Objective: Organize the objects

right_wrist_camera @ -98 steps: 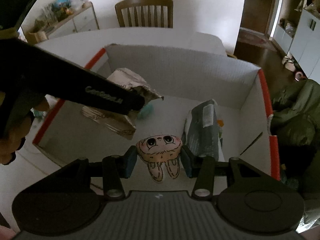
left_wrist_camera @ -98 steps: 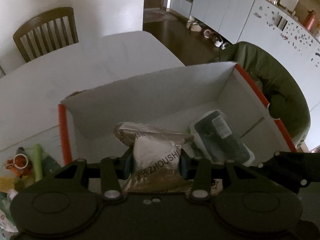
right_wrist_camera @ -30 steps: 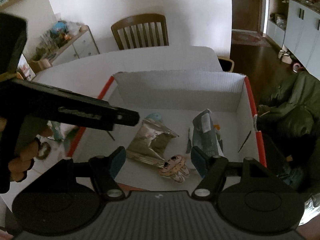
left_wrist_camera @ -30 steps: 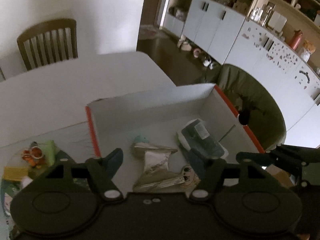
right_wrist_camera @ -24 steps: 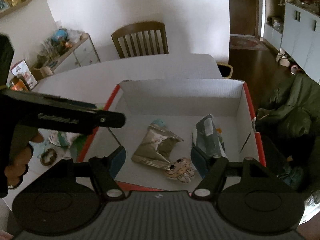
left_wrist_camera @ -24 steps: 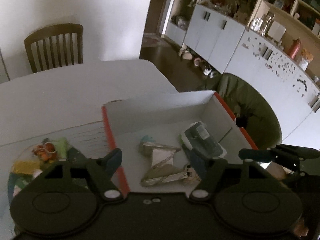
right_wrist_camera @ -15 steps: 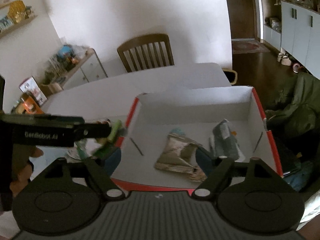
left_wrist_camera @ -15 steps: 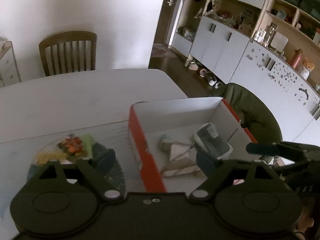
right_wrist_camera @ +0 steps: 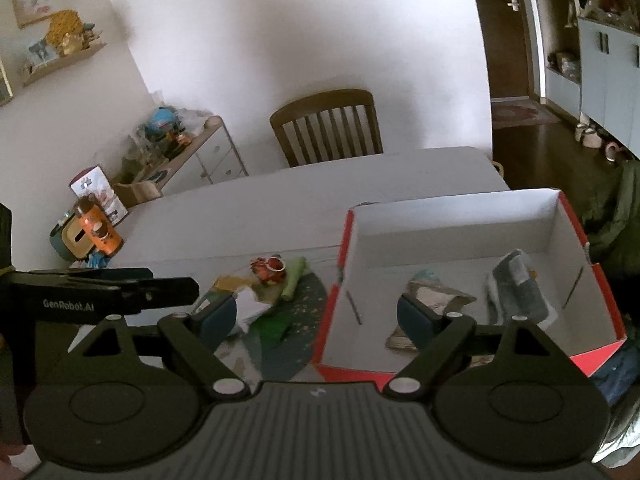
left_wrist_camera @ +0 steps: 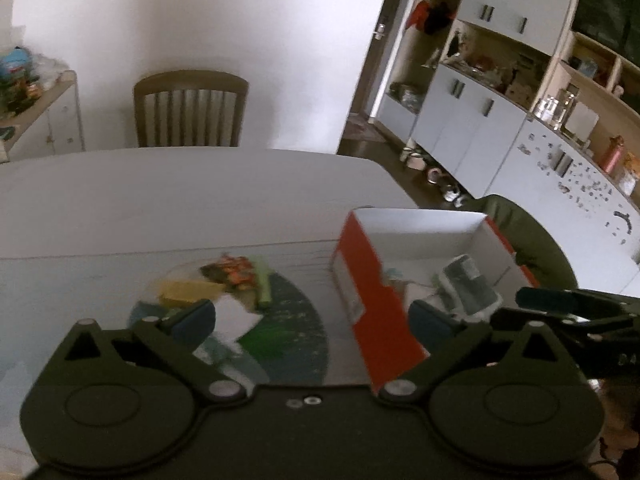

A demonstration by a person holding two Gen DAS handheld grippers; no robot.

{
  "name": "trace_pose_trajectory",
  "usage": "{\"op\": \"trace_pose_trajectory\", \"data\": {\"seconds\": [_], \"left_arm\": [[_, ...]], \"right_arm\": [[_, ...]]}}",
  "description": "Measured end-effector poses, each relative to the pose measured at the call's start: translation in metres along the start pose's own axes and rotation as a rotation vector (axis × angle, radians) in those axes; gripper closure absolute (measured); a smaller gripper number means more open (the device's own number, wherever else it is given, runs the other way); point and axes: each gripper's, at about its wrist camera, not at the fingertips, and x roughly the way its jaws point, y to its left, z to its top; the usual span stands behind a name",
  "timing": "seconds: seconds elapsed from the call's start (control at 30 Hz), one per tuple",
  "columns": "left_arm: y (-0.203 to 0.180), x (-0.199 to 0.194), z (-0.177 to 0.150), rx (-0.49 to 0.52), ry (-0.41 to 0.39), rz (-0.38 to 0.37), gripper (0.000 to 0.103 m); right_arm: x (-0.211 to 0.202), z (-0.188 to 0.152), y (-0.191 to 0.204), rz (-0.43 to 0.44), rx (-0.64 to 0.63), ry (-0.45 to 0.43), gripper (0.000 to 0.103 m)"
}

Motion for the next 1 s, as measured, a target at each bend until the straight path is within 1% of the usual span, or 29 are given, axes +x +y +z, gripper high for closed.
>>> {"op": "trace_pose_trajectory", "data": {"seconds": [0.23,0.43,0.57,0.77,0.93,1.0], "left_arm": [[0.036,0.0,-0.01,0.023,-0.008,0.014,0.001],[0.067,0.011,-0.017,0.073,0.001,0.041,0.001],[0.081,0.025,-0.025,0.135,0.003,0.046,0.001],[0.102,0.051,-0.034,0.148,0.048,0.011,0.001],[0.113,0.07,-0.037,0.156,0.071,-0.012,0.001],[0.116,0.076,-0.039,0.168,0.074,-0.017,0.001]], "right_arm": [[0.012,-0.006,0.03,0.001,-0.014,0.019,0.015],[0.031,-0.006,0.054,-0.017,-0.028,0.042,0.015],[0.051,-0.005,0.068,-0.026,-0.026,0.063,0.015],[0.085,-0.003,0.089,-0.04,-0.04,0.103,0.015],[0.119,-0.004,0.097,-0.037,-0.037,0.155,0.015],[0.133,-0.005,0.099,-0.051,-0.044,0.173,0.015]]}}
